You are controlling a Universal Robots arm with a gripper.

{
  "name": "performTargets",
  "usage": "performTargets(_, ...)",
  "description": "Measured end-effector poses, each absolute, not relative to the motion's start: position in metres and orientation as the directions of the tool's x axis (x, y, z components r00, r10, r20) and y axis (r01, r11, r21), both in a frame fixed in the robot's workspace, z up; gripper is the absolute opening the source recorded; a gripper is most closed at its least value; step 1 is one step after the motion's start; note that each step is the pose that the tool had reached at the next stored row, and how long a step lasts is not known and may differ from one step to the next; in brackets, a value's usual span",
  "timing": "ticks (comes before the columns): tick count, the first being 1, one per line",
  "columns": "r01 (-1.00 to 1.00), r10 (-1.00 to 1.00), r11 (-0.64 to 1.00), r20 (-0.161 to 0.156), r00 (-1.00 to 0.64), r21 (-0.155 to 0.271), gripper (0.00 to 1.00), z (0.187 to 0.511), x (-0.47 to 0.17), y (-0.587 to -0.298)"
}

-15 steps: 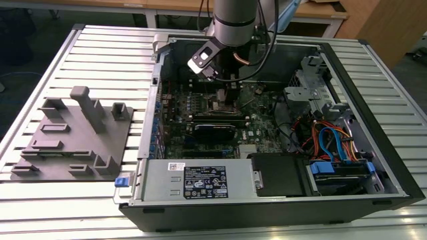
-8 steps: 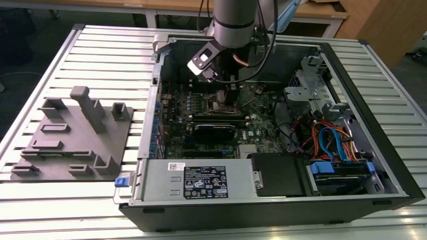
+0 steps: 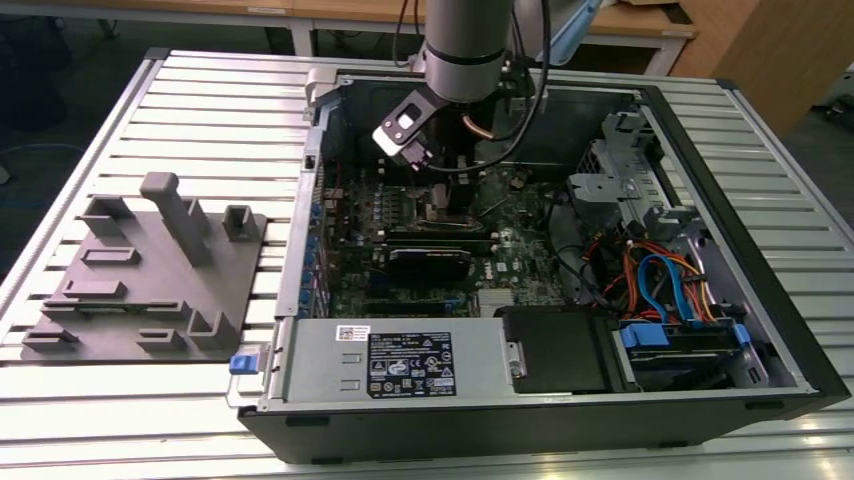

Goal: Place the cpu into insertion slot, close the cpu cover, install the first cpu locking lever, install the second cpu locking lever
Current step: 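Place the cpu into insertion slot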

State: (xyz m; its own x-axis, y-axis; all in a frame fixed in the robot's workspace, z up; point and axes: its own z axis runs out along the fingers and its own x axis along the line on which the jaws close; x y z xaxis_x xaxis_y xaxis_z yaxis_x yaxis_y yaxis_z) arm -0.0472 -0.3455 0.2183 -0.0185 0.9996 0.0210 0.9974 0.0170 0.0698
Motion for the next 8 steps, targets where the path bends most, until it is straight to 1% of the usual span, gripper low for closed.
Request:
performTargets(2, 0.997, 1.000, 0.017, 0.021, -0.018, 0.070, 0.54, 0.2071, -0.0472, -0.3454)
performTargets(8, 0.997, 1.000, 0.017, 0.021, -0.018, 0.070, 0.54, 0.2070, -0.0473, -0.3444)
